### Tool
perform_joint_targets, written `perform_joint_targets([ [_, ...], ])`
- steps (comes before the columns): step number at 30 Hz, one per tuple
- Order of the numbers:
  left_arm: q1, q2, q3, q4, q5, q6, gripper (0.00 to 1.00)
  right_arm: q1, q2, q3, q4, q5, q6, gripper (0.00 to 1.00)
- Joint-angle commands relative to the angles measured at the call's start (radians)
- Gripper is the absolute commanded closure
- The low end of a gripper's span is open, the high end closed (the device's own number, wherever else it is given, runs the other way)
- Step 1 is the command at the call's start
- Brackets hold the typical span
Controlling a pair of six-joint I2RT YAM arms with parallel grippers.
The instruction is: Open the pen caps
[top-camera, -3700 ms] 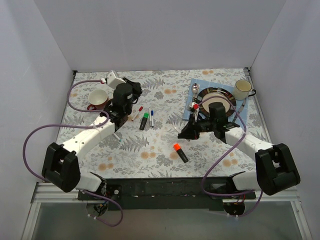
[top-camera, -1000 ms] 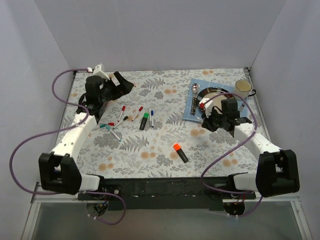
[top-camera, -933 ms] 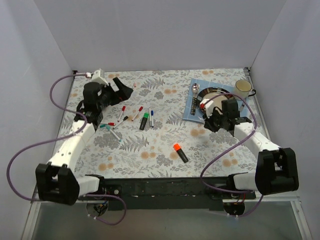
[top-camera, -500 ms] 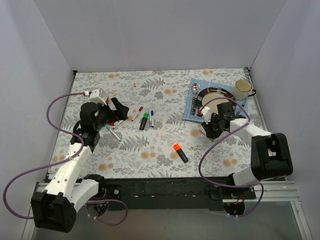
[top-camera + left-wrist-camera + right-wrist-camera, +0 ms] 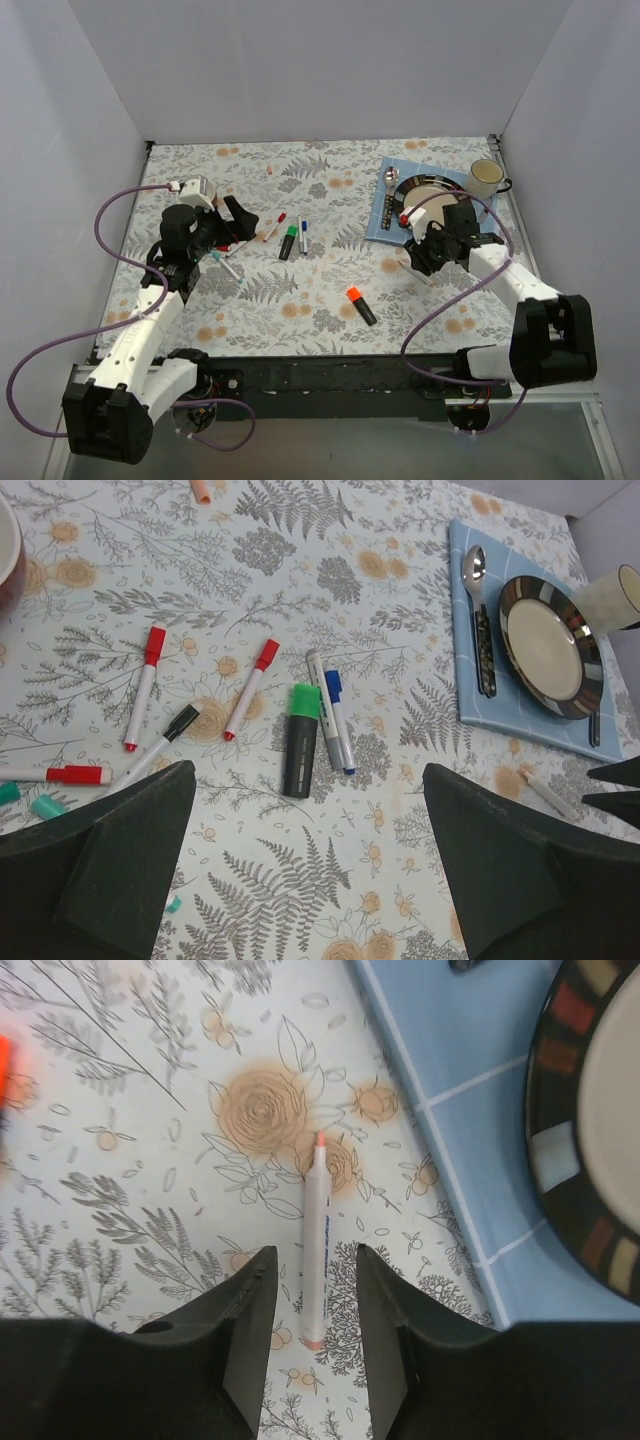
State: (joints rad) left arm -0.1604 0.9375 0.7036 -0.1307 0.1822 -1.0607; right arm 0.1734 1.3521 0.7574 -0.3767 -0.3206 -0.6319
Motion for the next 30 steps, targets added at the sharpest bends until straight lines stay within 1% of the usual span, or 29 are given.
perform_joint_targets([
  [1, -0.002, 0.044, 0.000, -0.021, 0.037, 0.045, 0.05, -0.015, -0.163, 0.025, -0.008, -0.231, -0.008, 0.55],
  [2, -0.002, 0.078, 0.004, -0.026, 0.058, 0.059, 0.09, -0.018, -0.180, 0.019, -0.005, -0.292, -0.011, 0.55],
  [4, -0.005, 0.124, 0.022, -0.038, 0.097, 0.071, 0.14, -0.017, -0.211, 0.007, 0.001, -0.345, -0.011, 0.53],
  [5, -0.010, 0.176, 0.031, -0.044, 0.133, 0.071, 0.18, -0.018, -0.214, 0.007, -0.001, -0.353, -0.011, 0.53],
  [7, -0.060, 0.237, 0.074, -0.075, 0.134, 0.071, 0.20, -0.018, -0.214, 0.008, -0.002, -0.367, -0.009, 0.53],
  [8, -0.091, 0.265, 0.094, -0.087, 0.084, 0.070, 0.20, -0.017, -0.211, 0.019, -0.014, -0.368, -0.006, 0.53],
  [9, -0.161, 0.329, 0.126, -0.113, 0.048, 0.070, 0.20, -0.017, -0.209, 0.023, -0.019, -0.371, -0.005, 0.53],
  [11, -0.224, 0.400, 0.169, -0.141, -0.031, 0.067, 0.20, -0.014, -0.212, 0.028, -0.025, -0.385, -0.003, 0.53],
  [12, -0.260, 0.465, 0.190, -0.162, -0.096, 0.055, 0.20, -0.012, -0.217, 0.028, -0.021, -0.385, -0.002, 0.53],
  [14, -0.283, 0.539, 0.272, -0.188, -0.157, 0.045, 0.22, -0.008, -0.229, 0.023, -0.018, -0.388, 0.000, 0.53],
  [15, -0.300, 0.570, 0.307, -0.208, -0.224, 0.047, 0.23, -0.006, -0.232, 0.023, -0.014, -0.387, 0.000, 0.53],
  [16, -0.306, 0.640, 0.359, -0.214, -0.248, 0.065, 0.24, -0.005, -0.237, 0.022, -0.014, -0.387, 0.001, 0.53],
  [17, -0.314, 0.673, 0.394, -0.222, -0.278, 0.071, 0.26, -0.003, -0.238, 0.023, -0.016, -0.385, 0.001, 0.53],
  [18, -0.323, 0.714, 0.427, -0.249, -0.317, 0.083, 0.32, -0.005, -0.238, 0.022, -0.014, -0.383, 0.001, 0.53],
  [19, -0.324, 0.780, 0.456, -0.262, -0.337, 0.102, 0.33, -0.003, -0.240, 0.023, -0.014, -0.380, 0.001, 0.53],
  [20, -0.327, 0.817, 0.521, -0.279, -0.346, 0.110, 0.34, -0.003, -0.240, 0.023, -0.014, -0.382, 0.003, 0.53],
  [21, -0.332, 0.846, 0.548, -0.300, -0.352, 0.116, 0.37, -0.003, -0.242, 0.022, -0.016, -0.382, 0.003, 0.53],
  [22, -0.334, 0.869, 0.575, -0.310, -0.372, 0.123, 0.41, -0.003, -0.243, 0.022, -0.016, -0.383, 0.003, 0.53],
  [23, -0.334, 0.912, 0.614, -0.317, -0.380, 0.137, 0.42, -0.003, -0.245, 0.023, -0.016, -0.385, 0.003, 0.53],
  [25, -0.337, 0.943, 0.648, -0.336, -0.397, 0.146, 0.48, -0.003, -0.248, 0.022, -0.014, -0.383, 0.005, 0.53],
  [28, -0.337, 0.980, 0.686, -0.357, -0.417, 0.162, 0.53, -0.003, -0.254, 0.020, -0.014, -0.382, 0.005, 0.53],
  [30, -0.338, 1.001, 0.704, -0.366, -0.420, 0.173, 0.55, -0.003, -0.255, 0.020, -0.013, -0.382, 0.006, 0.53],
])
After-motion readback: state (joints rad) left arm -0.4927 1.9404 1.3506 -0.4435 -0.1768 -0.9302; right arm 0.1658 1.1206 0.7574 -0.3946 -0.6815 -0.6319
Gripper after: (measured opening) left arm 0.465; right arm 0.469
